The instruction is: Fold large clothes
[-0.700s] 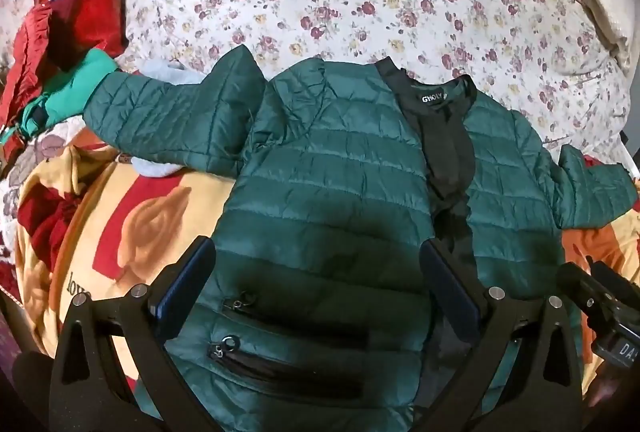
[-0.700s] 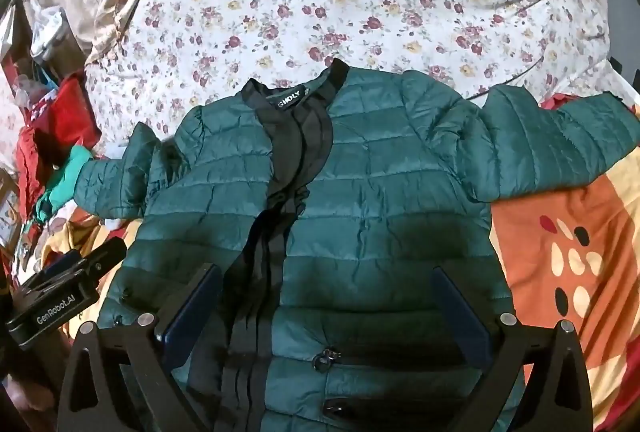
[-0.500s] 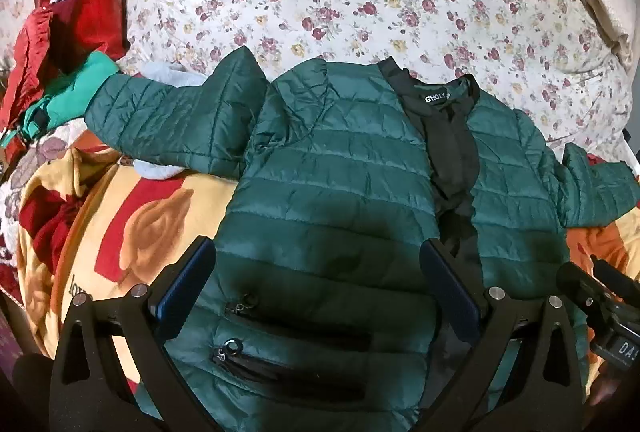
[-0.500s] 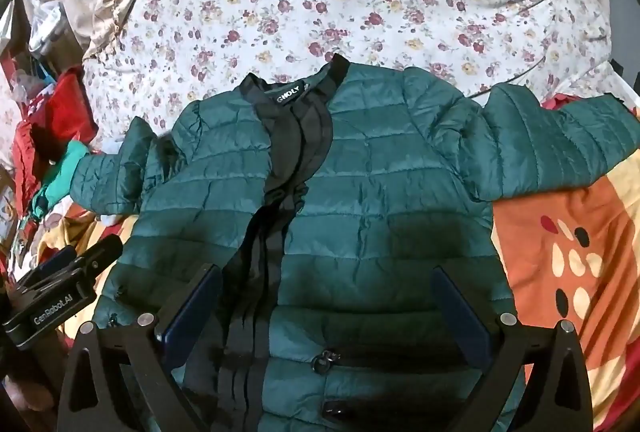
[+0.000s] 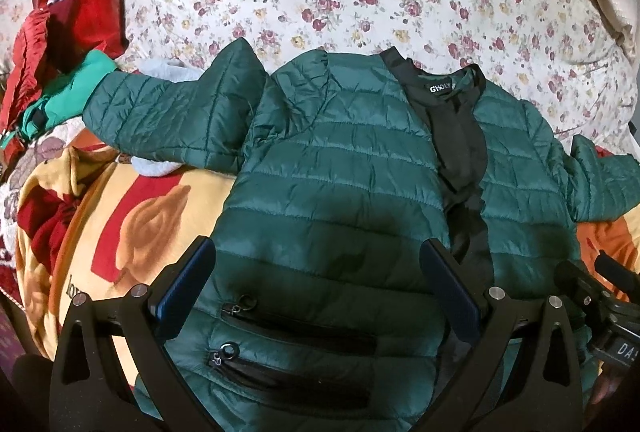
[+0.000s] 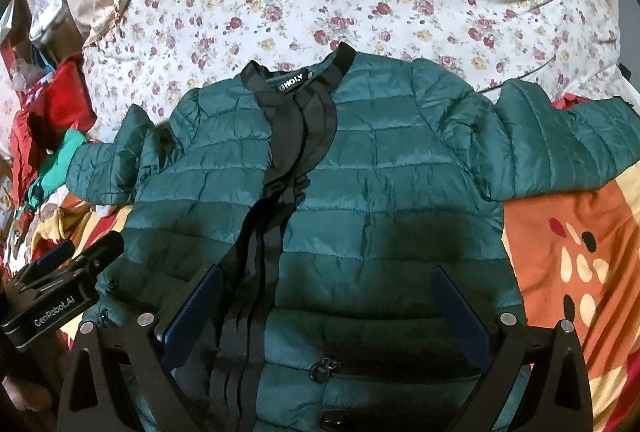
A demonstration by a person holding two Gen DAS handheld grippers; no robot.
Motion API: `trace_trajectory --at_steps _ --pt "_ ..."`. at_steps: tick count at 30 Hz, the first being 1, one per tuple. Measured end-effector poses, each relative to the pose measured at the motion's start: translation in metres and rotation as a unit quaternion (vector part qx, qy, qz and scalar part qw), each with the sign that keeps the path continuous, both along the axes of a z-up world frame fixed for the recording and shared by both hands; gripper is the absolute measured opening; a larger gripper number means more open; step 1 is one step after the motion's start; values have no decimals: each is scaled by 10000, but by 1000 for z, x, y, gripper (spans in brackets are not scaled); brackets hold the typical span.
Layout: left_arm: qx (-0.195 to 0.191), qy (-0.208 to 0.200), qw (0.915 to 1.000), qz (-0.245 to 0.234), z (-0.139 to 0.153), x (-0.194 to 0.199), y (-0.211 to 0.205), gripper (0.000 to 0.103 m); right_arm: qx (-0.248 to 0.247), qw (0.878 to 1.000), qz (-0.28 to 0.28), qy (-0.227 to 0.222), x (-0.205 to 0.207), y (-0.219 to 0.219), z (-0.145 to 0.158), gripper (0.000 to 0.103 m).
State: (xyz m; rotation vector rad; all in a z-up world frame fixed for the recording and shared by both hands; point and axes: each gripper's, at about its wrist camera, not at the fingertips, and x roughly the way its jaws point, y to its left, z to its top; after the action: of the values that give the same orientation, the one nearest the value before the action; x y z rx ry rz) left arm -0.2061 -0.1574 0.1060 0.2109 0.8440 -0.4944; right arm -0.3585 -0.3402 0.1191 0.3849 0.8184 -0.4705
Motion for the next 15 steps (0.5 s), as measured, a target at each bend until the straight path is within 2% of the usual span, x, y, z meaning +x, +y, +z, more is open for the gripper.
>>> trace_trajectory --at_steps 15 --pt "61 63 10000 38 -11 3 -1 102 21 9998 -45 210 7 -4 -10 103"
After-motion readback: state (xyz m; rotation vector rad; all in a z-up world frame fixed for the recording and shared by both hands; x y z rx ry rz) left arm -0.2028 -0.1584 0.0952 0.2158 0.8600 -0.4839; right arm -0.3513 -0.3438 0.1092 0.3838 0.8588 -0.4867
